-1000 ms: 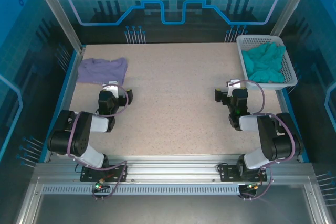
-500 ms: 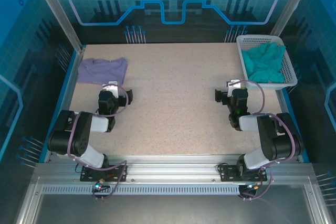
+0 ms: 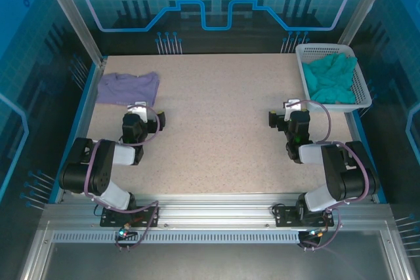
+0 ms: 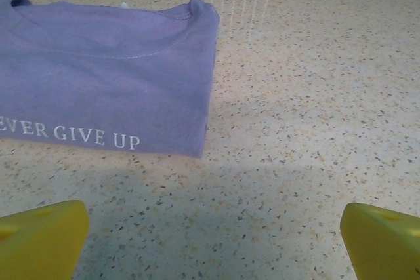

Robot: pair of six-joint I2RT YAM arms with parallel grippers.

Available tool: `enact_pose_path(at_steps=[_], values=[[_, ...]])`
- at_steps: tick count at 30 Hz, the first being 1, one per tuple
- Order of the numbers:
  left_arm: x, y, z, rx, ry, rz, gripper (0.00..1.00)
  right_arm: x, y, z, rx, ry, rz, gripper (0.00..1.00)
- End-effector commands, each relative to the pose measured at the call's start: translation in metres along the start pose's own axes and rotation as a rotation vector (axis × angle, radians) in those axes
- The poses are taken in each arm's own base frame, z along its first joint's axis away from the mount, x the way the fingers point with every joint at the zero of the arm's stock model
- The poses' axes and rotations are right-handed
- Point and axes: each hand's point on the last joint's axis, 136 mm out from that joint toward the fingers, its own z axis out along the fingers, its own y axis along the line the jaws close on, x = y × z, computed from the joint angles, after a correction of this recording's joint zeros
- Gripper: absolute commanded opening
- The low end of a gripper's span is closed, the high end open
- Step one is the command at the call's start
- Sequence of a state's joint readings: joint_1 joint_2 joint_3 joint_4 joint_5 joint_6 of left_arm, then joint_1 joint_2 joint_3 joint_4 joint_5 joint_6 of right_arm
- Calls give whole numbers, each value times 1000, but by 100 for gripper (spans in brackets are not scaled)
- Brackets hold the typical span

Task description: Fold the inside-out t-shirt

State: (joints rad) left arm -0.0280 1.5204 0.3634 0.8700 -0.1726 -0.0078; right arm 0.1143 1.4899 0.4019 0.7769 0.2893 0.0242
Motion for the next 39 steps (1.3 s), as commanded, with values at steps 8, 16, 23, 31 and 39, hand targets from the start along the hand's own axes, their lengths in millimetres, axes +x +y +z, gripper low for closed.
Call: enact_pose_path(at_steps=[8,16,23,31,39], values=[[-93,-5,-67,53,-12,-381,99,-81,9,-70,-59,-25,97,100],[-106,-102,-64,438,164,-527,99,-97,-99,-47,220,192,422,100],[-88,-130,-54,453,270,-476,99,-75,-165,43,313,433,596,95],[-77,-131,-50,429,307,-455,99,-49,-152,123,204,576,747,92],[-64,-127,-51,402,355,-459,99,-17,-140,174,154,659,811,78]])
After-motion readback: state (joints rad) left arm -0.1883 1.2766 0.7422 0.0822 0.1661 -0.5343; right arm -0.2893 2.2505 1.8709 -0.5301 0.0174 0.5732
